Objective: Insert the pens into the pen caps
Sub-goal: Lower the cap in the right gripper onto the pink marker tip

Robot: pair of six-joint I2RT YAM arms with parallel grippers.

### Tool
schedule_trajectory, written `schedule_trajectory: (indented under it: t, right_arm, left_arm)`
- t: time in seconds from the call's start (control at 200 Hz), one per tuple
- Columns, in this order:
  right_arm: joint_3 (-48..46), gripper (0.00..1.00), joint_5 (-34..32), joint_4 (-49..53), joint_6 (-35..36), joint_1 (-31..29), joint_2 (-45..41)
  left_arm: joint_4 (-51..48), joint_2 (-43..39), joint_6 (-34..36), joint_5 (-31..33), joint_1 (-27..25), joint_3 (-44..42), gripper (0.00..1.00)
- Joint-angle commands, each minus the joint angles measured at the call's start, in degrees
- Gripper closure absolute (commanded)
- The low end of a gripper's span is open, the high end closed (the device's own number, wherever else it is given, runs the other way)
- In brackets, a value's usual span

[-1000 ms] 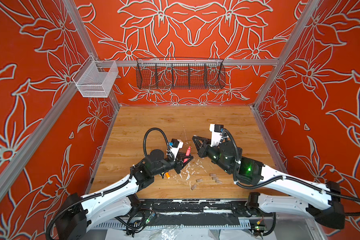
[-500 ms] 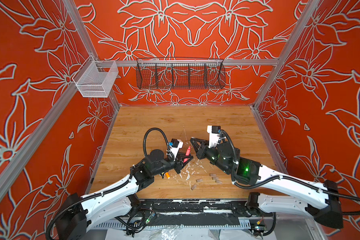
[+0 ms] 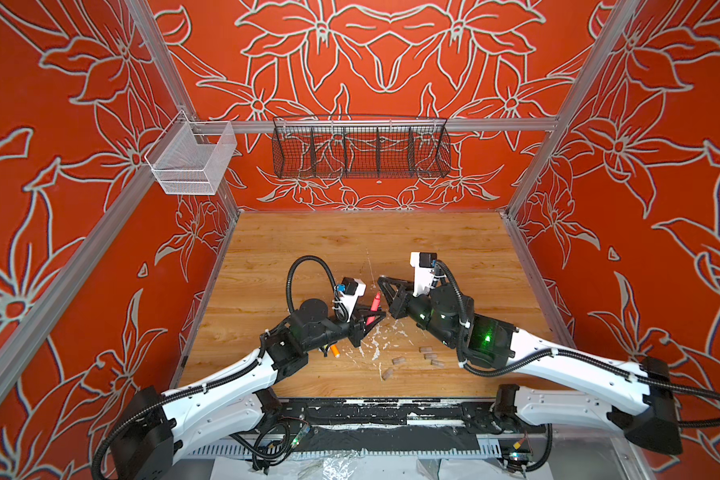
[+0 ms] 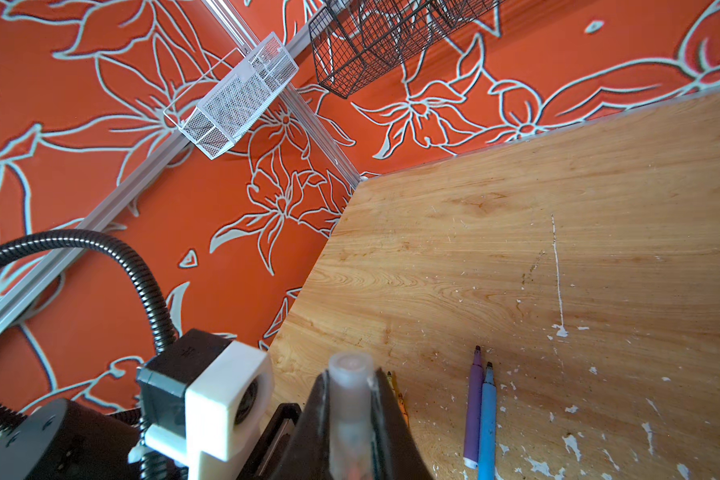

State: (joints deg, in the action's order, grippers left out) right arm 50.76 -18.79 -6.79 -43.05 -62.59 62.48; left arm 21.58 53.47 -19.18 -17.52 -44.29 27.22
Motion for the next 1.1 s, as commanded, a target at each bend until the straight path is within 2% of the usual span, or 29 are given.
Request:
schedule_trajectory:
  t: [0.0,0.891,1.096]
  right_arm:
    - [-0.3,1.00,0.3,-0.9,-0.2,0.3,0.9]
    - [0.8,1.00,-5.2,-0.8,2.8,0.3,-0.1]
    - [0.8,1.00,-2.5,-1.7,2.6,0.3,1.1]
  left_arm:
    - [2.1,-0.7,0.1,-0.1,0.1,-0.3,1.00]
    - [2.3,-1.3,0.2,-0.2,0.1,-0.6,1.00]
    - [2.2,-1.3,0.4,0.0,0.1,-0.6,1.00]
